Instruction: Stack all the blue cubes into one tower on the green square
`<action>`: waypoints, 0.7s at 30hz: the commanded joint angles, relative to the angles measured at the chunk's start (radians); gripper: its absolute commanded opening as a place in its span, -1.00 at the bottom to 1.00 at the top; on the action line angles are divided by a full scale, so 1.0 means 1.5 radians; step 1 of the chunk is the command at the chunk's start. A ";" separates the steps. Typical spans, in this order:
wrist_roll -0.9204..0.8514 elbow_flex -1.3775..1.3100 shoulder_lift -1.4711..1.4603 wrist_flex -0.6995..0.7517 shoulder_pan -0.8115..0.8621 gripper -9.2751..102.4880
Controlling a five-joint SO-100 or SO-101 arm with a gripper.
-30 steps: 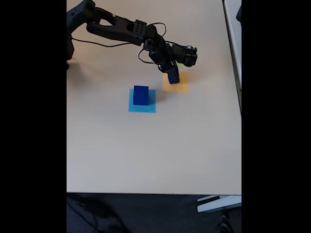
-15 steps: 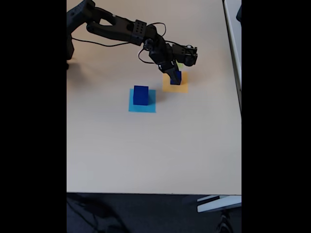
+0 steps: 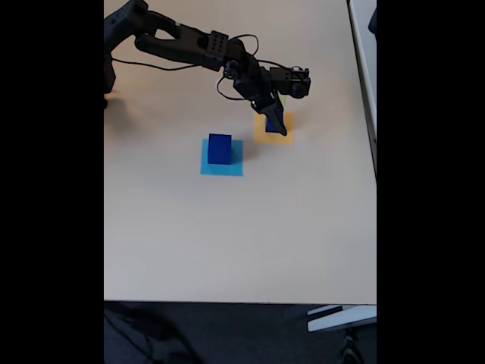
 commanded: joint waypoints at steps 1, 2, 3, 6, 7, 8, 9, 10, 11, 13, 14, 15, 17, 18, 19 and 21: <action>-0.018 -0.093 0.086 -0.015 -0.020 -0.14; -0.022 -0.116 0.085 -0.013 -0.026 -0.14; -0.030 -0.137 0.083 -0.012 -0.032 -0.12; -0.042 -0.171 0.086 -0.011 -0.048 -0.12; -0.042 -0.171 0.091 -0.010 -0.053 -0.12; -0.043 -0.171 0.097 -0.010 -0.057 -0.12; -0.043 -0.173 0.100 -0.009 -0.060 -0.13; -0.044 -0.180 0.102 -0.005 -0.063 -0.13; -0.044 -0.180 0.106 -0.003 -0.067 -0.13; -0.036 -0.179 0.117 0.008 -0.077 -0.13; -0.032 -0.181 0.119 0.014 -0.082 -0.13; -0.025 -0.174 0.125 0.017 -0.088 -0.13; 0.000 -0.155 0.145 0.045 -0.101 -0.12; 0.010 -0.143 0.154 0.052 -0.108 -0.12; 0.017 -0.136 0.163 0.060 -0.115 -0.12; 0.033 -0.125 0.176 0.078 -0.128 -0.11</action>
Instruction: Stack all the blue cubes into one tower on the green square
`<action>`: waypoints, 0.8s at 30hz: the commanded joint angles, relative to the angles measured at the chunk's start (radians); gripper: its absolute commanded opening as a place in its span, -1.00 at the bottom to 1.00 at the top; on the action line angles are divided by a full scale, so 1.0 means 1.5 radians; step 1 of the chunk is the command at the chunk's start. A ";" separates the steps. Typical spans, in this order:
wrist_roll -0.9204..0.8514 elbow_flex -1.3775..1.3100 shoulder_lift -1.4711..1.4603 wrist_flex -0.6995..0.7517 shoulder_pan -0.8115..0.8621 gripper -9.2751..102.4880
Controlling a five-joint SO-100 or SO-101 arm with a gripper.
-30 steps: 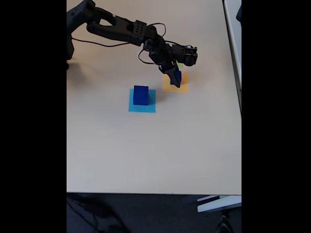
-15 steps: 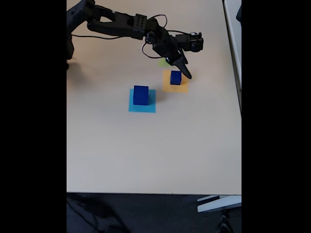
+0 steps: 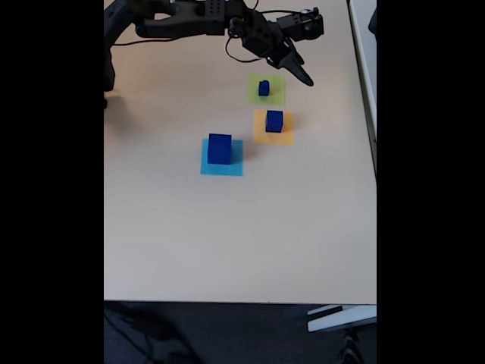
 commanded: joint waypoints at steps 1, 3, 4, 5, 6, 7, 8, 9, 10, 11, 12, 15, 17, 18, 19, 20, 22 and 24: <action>0.036 -0.002 0.092 0.035 -0.018 -0.11; 0.049 -0.002 0.101 0.060 -0.030 -0.12; 0.055 -0.003 0.104 0.077 -0.035 -0.12; 0.064 -0.006 0.106 0.096 -0.038 -0.12; 0.071 -0.007 0.106 0.109 -0.041 -0.12; 0.072 -0.007 0.105 0.116 -0.043 -0.13; 0.071 -0.006 0.104 0.123 -0.044 -0.13; 0.074 -0.004 0.104 0.132 -0.046 -0.14; 0.077 -0.003 0.104 0.141 -0.048 -0.14; 0.080 -0.003 0.104 0.148 -0.049 -0.15; 0.083 -0.002 0.103 0.153 -0.051 -0.15; 0.102 0.021 0.103 0.153 -0.055 -0.17; 0.108 0.030 0.098 0.153 -0.058 -0.17; 0.110 0.033 0.097 0.153 -0.058 -0.17; 0.109 0.034 0.097 0.153 -0.059 -0.17; 0.105 0.034 0.097 0.153 -0.060 -0.17; 0.102 0.037 0.097 0.154 -0.059 -0.18; 0.102 0.037 0.095 0.163 -0.058 -0.19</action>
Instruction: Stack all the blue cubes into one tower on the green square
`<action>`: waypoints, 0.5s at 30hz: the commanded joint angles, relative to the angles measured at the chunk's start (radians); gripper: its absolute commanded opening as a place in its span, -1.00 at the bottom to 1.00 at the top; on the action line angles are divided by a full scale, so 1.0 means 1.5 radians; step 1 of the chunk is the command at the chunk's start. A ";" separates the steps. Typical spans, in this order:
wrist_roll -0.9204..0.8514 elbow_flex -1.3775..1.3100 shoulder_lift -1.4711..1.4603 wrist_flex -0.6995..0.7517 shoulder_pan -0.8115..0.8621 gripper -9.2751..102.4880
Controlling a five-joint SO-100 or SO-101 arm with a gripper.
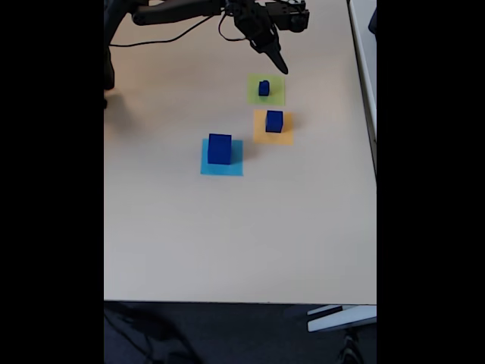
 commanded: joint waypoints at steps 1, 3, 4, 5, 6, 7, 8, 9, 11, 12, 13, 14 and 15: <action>0.004 -0.005 0.064 0.014 -0.003 -0.20; 0.008 -0.005 0.060 0.022 -0.006 -0.20; 0.012 -0.005 0.056 0.026 -0.007 -0.20; 0.015 -0.005 0.053 0.028 -0.009 -0.21; 0.016 -0.005 0.049 0.029 -0.011 -0.21; 0.018 -0.005 0.046 0.032 -0.013 -0.21; 0.021 -0.005 0.042 0.036 -0.015 -0.21; 0.024 -0.005 0.039 0.040 -0.016 -0.21; 0.025 -0.005 0.030 0.043 -0.016 -0.21; 0.021 -0.005 0.026 0.043 -0.016 -0.21; 0.018 -0.005 0.021 0.043 -0.015 -0.22; 0.016 -0.005 0.017 0.043 -0.014 -0.22; 0.013 -0.005 0.013 0.043 -0.012 -0.22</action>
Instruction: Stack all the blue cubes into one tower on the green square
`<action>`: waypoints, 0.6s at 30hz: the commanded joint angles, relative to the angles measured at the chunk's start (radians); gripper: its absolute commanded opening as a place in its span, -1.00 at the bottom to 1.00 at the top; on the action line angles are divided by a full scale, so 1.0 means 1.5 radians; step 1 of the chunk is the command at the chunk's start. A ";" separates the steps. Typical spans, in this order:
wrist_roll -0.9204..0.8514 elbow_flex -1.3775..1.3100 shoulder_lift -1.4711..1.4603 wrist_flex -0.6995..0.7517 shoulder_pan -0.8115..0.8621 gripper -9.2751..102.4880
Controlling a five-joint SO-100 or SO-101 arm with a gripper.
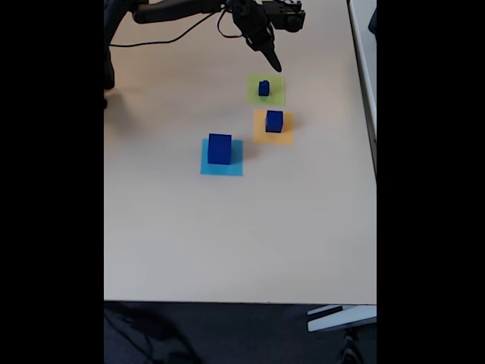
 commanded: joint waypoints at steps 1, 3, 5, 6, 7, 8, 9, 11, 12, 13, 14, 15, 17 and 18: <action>-0.010 -0.005 0.010 0.001 0.004 -0.22; -0.014 -0.005 0.004 0.004 0.008 -0.23; -0.025 -0.005 -0.001 0.004 0.013 -0.24; -0.029 -0.005 -0.004 0.004 0.016 -0.24; -0.032 -0.005 -0.007 0.004 0.018 -0.24; -0.035 -0.005 -0.012 0.004 0.021 -0.24; -0.036 -0.005 -0.017 0.004 0.024 -0.24; -0.037 -0.004 -0.026 0.004 0.027 -0.25; -0.038 -0.004 -0.029 0.004 0.028 -0.25; -0.038 -0.004 -0.032 0.004 0.028 -0.26; -0.039 -0.004 -0.034 0.004 0.029 -0.26; -0.039 -0.004 -0.037 0.004 0.029 -0.27; -0.039 -0.003 -0.042 0.004 0.029 -0.28; -0.039 -0.003 -0.046 0.004 0.029 -0.28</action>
